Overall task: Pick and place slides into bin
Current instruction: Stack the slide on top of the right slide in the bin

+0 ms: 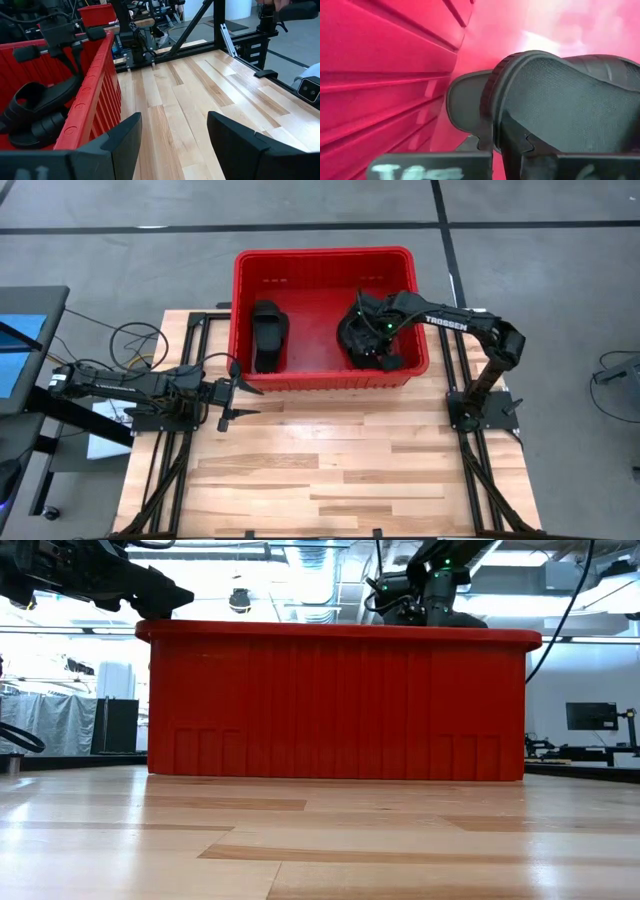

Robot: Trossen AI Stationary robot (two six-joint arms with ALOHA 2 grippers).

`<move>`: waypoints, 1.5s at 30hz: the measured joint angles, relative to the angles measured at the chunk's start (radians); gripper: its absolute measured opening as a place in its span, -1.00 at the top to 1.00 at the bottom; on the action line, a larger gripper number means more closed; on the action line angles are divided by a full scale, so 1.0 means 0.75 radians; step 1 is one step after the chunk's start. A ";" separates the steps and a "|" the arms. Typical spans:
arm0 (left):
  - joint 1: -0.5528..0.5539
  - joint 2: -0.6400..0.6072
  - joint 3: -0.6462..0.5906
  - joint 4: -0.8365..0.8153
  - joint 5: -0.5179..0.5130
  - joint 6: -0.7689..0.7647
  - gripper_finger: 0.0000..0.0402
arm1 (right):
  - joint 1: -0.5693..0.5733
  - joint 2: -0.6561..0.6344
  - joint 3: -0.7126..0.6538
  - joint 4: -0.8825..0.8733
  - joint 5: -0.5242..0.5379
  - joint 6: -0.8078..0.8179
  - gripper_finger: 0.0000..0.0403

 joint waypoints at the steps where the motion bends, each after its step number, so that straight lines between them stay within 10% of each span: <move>1: 0.000 0.000 0.000 0.000 0.000 0.000 -0.09 | -0.003 0.001 -0.001 -0.001 -0.007 0.001 1.00; 45: 0.000 0.000 0.000 0.000 0.000 0.000 -0.09 | -0.021 0.005 -0.007 -0.005 -0.002 0.040 0.87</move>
